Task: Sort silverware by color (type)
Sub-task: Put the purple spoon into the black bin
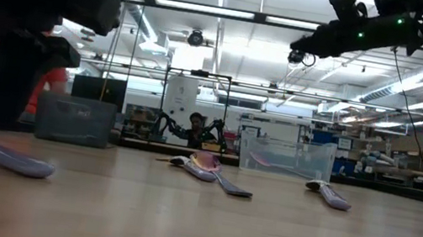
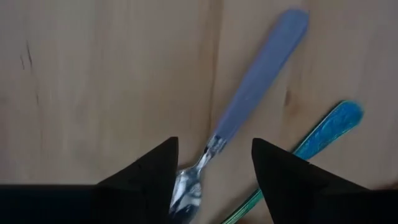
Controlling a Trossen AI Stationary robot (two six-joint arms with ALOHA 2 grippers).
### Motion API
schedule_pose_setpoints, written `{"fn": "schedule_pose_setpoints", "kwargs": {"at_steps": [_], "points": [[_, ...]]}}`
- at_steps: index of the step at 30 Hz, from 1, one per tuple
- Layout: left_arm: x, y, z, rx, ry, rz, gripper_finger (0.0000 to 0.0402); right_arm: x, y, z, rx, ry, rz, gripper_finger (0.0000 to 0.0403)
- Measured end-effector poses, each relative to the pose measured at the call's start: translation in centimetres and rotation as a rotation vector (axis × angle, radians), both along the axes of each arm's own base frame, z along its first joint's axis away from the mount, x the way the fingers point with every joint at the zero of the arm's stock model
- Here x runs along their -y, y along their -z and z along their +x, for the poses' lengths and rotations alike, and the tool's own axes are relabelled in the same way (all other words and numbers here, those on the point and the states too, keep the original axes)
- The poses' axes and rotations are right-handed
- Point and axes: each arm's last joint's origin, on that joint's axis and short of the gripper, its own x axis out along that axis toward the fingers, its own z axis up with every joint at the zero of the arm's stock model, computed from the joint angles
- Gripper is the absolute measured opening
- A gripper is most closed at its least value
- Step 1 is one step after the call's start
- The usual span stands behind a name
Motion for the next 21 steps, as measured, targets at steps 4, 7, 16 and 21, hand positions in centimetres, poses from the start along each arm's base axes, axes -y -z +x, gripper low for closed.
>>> {"fn": "schedule_pose_setpoints", "kwargs": {"at_steps": [4,7,16,21], "points": [[0.3,0.4,-0.2,-0.018,0.074,0.026,0.0188,-0.3,-0.3,-0.2,0.005,-0.006,-0.004,0.0077],[0.7,0.8,-0.3,-0.016,0.143,0.042,0.0173,-0.6,-0.4,-0.3,0.006,-0.012,-0.005,0.0077],[1.8,1.3,-1.1,-0.022,0.368,0.132,0.0127,-0.6,-0.5,-0.5,0.006,-0.012,-0.002,0.0077],[1.8,1.3,-1.1,-0.006,0.415,0.17,0.0103,-0.7,-0.5,-0.5,0.005,-0.012,-0.001,0.0077]]}}
